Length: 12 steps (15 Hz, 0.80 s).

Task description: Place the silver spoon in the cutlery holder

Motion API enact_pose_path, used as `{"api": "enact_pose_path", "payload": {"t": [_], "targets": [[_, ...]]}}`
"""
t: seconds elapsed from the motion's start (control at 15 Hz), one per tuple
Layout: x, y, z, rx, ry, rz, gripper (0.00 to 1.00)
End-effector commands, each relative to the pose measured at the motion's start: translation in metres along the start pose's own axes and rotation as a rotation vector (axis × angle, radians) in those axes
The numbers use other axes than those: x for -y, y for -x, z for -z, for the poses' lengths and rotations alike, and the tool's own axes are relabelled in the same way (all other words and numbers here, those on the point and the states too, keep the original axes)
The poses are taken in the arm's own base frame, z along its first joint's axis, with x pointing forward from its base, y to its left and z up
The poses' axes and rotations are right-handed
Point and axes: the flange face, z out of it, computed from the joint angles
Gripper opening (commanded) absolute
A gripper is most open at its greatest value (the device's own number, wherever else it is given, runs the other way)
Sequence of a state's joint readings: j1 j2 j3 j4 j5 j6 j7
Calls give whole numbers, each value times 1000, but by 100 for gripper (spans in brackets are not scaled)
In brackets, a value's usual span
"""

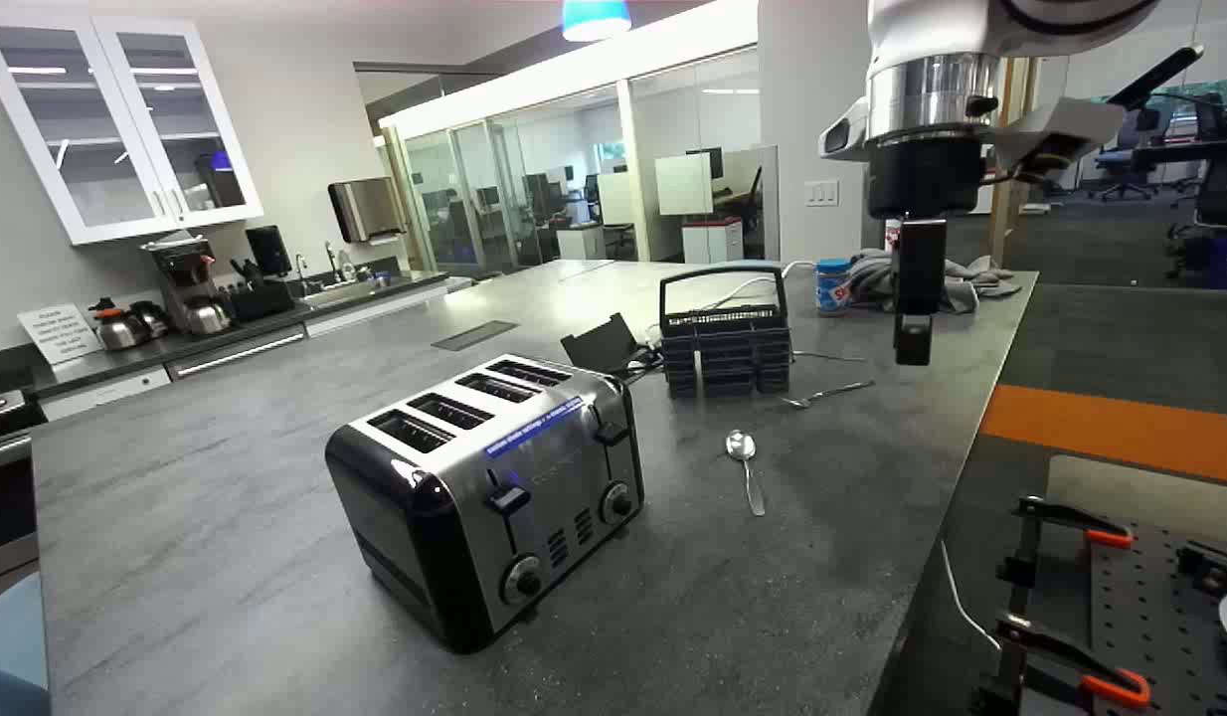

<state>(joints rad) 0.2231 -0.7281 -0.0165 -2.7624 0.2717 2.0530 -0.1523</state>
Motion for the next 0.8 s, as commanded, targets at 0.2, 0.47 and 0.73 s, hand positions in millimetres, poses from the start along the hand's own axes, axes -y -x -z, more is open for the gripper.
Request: {"api": "enact_pose_path", "payload": {"t": [0.2,0.47,0.73], "targets": [[0,0,1,1,0,0,100],[-6,-5,4,-63,41,-63,100],[-31,-27,12,-223,115,-210,100]]}}
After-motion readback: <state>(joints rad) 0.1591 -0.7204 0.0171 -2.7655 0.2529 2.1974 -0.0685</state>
